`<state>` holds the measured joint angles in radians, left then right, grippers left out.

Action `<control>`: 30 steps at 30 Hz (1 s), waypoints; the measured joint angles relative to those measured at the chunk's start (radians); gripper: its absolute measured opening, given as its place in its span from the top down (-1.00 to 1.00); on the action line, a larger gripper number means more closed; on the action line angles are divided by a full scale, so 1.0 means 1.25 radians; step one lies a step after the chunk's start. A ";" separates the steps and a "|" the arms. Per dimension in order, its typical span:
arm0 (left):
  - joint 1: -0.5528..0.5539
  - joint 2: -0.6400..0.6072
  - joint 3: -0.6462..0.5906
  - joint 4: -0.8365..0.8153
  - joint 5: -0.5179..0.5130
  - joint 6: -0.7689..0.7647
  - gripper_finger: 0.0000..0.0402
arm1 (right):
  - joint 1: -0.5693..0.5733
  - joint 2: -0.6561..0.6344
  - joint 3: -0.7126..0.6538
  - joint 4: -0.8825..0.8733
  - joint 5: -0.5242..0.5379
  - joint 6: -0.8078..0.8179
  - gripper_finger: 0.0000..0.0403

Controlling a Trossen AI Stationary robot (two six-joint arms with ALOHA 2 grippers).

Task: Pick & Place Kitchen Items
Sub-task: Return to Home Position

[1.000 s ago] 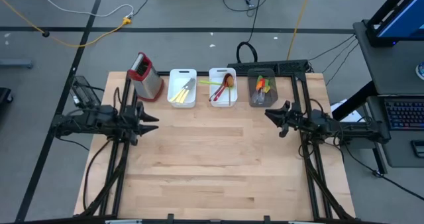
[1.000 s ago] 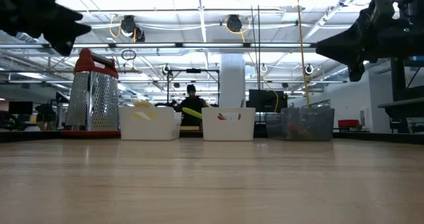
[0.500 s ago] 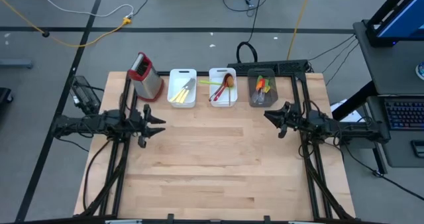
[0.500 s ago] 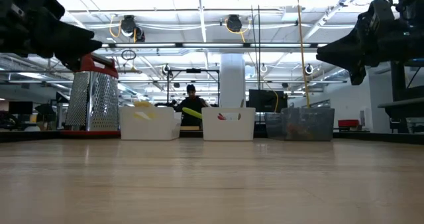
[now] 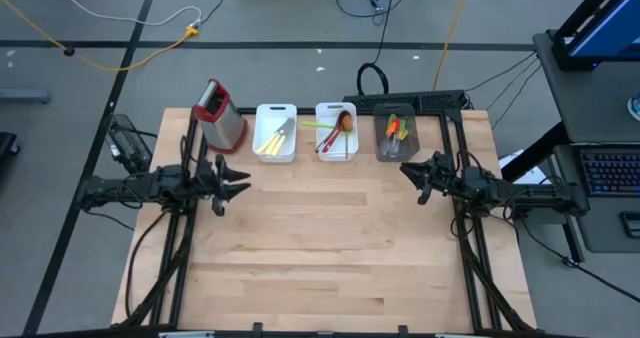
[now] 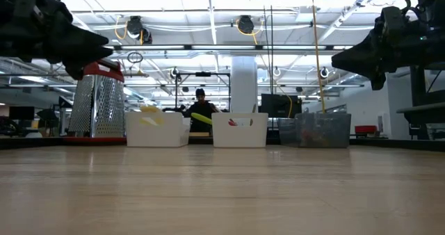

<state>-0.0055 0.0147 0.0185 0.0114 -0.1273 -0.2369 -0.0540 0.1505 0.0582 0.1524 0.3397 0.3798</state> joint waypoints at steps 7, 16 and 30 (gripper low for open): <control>0.000 0.000 -0.003 0.033 -0.007 -0.003 0.27 | 0.000 0.000 0.000 0.000 0.000 0.000 0.66; 0.000 0.000 -0.003 0.034 -0.006 -0.003 0.27 | 0.000 0.000 0.000 0.000 -0.001 0.000 0.66; 0.000 0.000 -0.002 0.035 -0.004 -0.002 0.27 | 0.000 0.000 0.000 0.000 -0.001 0.000 0.66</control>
